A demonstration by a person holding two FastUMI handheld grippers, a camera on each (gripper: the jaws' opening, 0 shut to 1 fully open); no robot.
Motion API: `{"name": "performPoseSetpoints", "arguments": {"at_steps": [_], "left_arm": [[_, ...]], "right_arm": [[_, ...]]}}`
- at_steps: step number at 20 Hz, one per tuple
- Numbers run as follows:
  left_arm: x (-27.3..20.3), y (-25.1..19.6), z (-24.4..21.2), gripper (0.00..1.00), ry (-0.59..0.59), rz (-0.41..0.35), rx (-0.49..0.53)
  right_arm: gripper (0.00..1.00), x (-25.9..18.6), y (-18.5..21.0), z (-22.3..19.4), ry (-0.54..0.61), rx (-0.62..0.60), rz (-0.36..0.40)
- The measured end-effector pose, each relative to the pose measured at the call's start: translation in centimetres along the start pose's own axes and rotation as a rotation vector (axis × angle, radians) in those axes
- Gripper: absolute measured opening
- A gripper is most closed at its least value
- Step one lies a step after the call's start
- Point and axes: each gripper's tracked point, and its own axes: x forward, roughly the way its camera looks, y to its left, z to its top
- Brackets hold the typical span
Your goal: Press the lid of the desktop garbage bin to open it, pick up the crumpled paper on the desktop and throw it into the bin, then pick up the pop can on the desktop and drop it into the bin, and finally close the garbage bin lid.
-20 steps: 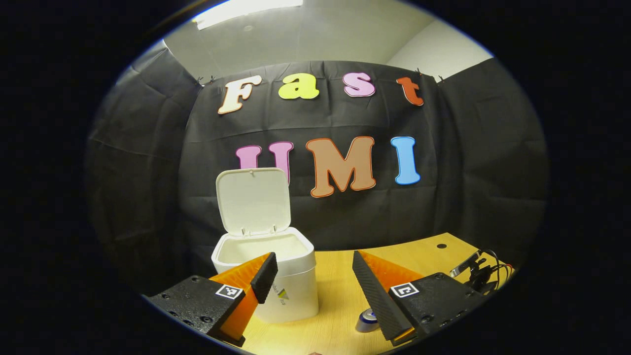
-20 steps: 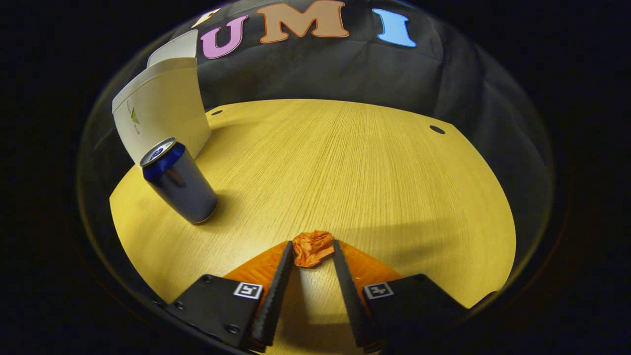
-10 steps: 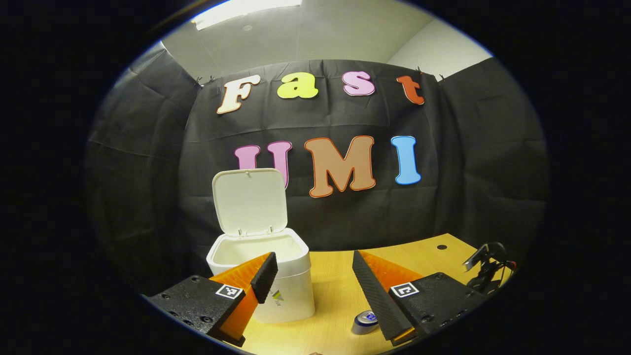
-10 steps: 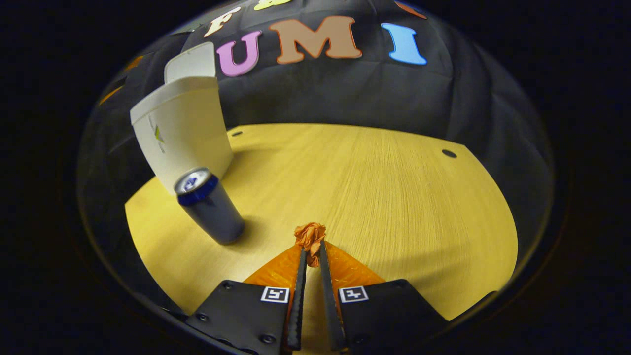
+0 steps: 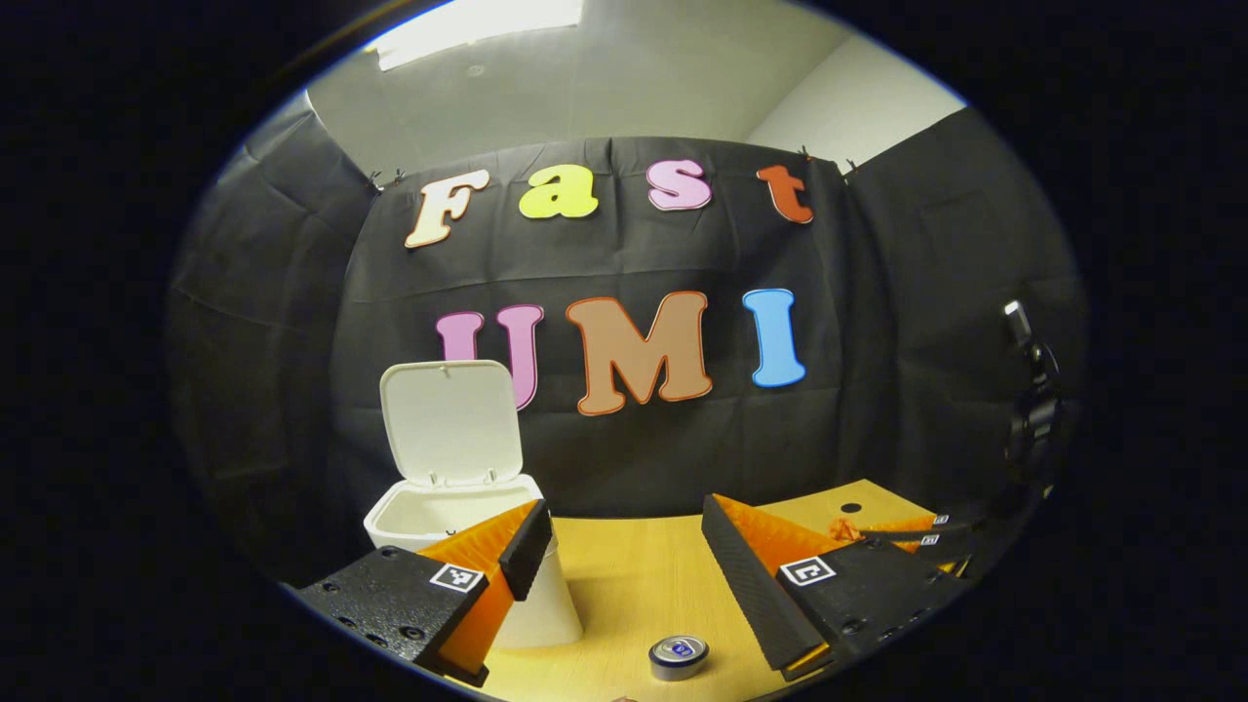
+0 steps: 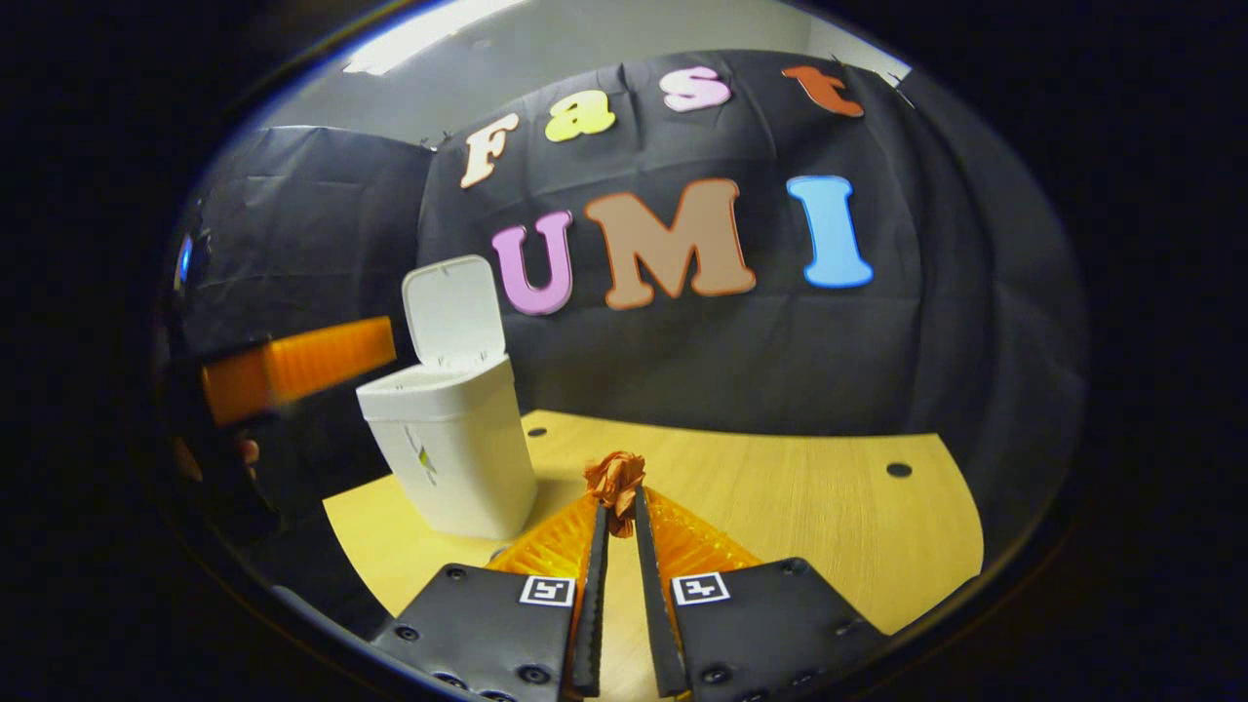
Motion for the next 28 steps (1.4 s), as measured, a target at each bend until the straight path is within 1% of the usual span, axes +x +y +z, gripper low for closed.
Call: {"name": "performPoseSetpoints", "arguments": {"at_steps": [3,5,8,9,11,12,13,14,15,16,17,19,22,23,28], "left_arm": [[0.0,1.2,0.5,0.94,-0.020,-0.021,-0.019],[0.2,2.5,0.0,0.94,-0.013,-0.022,-0.032],[0.2,4.8,-0.6,0.94,0.003,-0.009,-0.043],[0.2,5.6,-0.7,0.94,0.004,-0.001,-0.047],[0.0,7.2,-1.0,0.94,0.010,0.018,-0.051],[0.0,8.2,-1.1,0.94,0.012,0.029,-0.050],[0.0,9.0,-1.3,0.89,0.017,0.040,-0.048],[-0.2,9.9,-1.3,0.94,0.017,0.052,-0.044],[-0.4,10.8,-1.2,0.94,0.014,0.064,-0.040],[-0.6,11.8,-1.2,0.94,0.013,0.079,-0.035],[-0.8,12.8,-1.3,0.94,0.010,0.092,-0.031],[-1.1,14.8,-1.5,0.94,0.013,0.124,-0.026],[-2.1,17.7,-2.2,0.94,0.027,0.167,-0.027],[-2.4,18.6,-2.3,0.94,0.030,0.183,-0.027],[-3.7,21.9,-3.4,0.94,0.049,0.235,-0.033]], "right_arm": [[0.22,0.6,3.1,5.3,-0.103,0.002,0.036],[0.22,1.3,4.8,7.6,-0.145,-0.007,0.054],[0.23,2.8,7.7,10.4,-0.188,-0.035,0.087],[0.22,3.4,8.7,11.2,-0.196,-0.047,0.102],[0.23,5.0,10.8,12.5,-0.209,-0.060,0.135],[0.22,5.8,11.8,13.0,-0.212,-0.064,0.153],[0.22,6.7,12.7,13.6,-0.217,-0.071,0.166],[0.22,7.7,13.5,13.9,-0.218,-0.079,0.177],[0.22,8.6,14.3,14.2,-0.216,-0.085,0.188],[0.24,9.3,15.1,14.2,-0.212,-0.089,0.199],[0.22,10.1,16.0,14.3,-0.207,-0.093,0.211],[0.22,12.1,17.8,14.0,-0.191,-0.104,0.232],[0.24,14.8,20.7,12.2,-0.136,-0.097,0.266],[0.22,15.7,21.6,11.7,-0.122,-0.094,0.276],[0.22,19.3,24.5,8.5,-0.046,-0.104,0.290]]}}
